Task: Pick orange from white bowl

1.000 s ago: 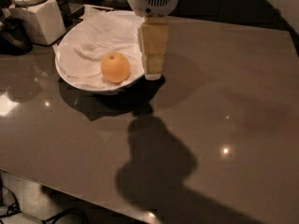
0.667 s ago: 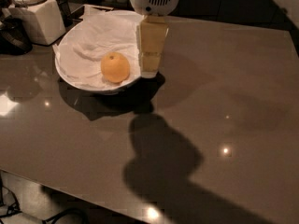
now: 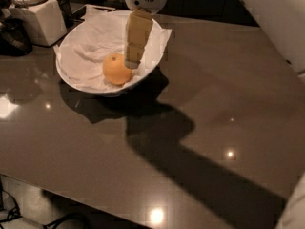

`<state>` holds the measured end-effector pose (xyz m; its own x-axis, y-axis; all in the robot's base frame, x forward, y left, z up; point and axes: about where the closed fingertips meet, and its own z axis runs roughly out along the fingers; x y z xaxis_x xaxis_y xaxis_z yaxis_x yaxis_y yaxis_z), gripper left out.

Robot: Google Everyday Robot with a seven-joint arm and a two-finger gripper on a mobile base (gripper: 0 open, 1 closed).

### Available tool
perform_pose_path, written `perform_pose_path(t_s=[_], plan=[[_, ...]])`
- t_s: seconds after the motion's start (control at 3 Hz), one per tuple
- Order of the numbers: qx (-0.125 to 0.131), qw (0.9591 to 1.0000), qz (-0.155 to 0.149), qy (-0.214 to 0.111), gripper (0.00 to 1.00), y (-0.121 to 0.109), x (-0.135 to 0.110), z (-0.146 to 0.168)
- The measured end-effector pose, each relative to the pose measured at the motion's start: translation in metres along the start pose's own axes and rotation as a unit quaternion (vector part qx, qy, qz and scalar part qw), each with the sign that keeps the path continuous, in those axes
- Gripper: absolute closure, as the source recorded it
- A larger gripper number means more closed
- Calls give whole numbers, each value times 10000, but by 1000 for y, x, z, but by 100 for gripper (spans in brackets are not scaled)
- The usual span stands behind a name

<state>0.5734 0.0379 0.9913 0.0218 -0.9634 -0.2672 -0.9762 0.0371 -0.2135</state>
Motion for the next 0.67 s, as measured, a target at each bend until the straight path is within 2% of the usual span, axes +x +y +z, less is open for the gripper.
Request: perform_pose_path(t_s=[0.67], plan=[[-341,9987,344,-165,6,-10,-12,24]])
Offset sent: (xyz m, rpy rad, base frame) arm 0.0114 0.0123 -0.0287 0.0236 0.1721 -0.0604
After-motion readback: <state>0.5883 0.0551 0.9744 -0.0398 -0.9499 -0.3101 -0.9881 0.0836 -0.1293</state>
